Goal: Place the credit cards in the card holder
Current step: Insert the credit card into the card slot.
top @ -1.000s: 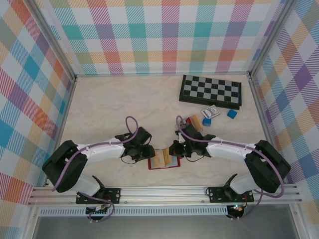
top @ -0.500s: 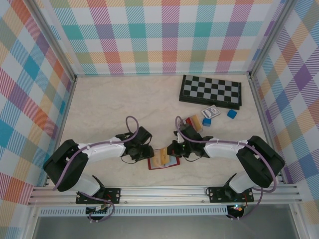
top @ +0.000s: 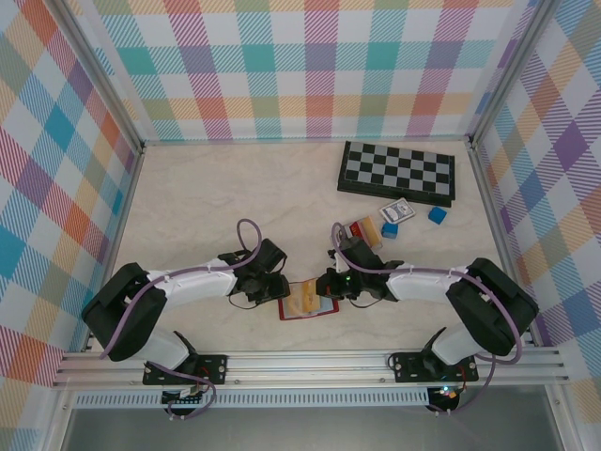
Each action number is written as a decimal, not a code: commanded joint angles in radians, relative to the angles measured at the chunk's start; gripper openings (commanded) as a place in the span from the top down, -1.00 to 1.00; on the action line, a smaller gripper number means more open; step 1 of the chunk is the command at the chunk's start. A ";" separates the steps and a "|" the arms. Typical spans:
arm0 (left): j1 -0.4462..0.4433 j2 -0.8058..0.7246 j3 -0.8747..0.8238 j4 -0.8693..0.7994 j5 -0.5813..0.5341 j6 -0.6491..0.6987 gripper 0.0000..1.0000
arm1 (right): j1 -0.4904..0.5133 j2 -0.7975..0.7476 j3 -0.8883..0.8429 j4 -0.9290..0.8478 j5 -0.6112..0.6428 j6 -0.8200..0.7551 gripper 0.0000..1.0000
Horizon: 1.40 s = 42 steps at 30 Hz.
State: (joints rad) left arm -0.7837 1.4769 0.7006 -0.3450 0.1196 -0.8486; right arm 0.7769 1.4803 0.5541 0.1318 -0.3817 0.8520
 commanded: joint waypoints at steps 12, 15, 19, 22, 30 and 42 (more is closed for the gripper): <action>-0.019 0.054 -0.004 0.103 0.078 -0.017 0.19 | 0.007 0.088 0.021 0.035 -0.094 -0.022 0.94; -0.019 0.050 -0.004 0.099 0.075 -0.017 0.18 | 0.007 0.095 0.034 0.024 -0.118 -0.037 0.94; -0.019 0.047 -0.004 0.092 0.071 -0.016 0.20 | 0.006 0.069 0.043 -0.046 -0.115 -0.085 0.96; -0.019 0.046 -0.005 0.091 0.066 -0.019 0.21 | -0.010 0.045 0.034 -0.074 -0.138 -0.109 0.99; -0.020 0.056 0.002 0.094 0.075 -0.017 0.22 | -0.022 0.062 0.038 -0.099 -0.167 -0.148 1.00; -0.021 0.040 -0.006 0.101 0.064 -0.035 0.23 | -0.049 0.043 -0.003 0.004 -0.186 -0.067 1.00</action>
State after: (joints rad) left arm -0.7837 1.4799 0.7040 -0.3435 0.1219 -0.8639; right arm 0.7147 1.5040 0.5713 0.0814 -0.5365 0.7506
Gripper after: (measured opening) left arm 0.387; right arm 0.044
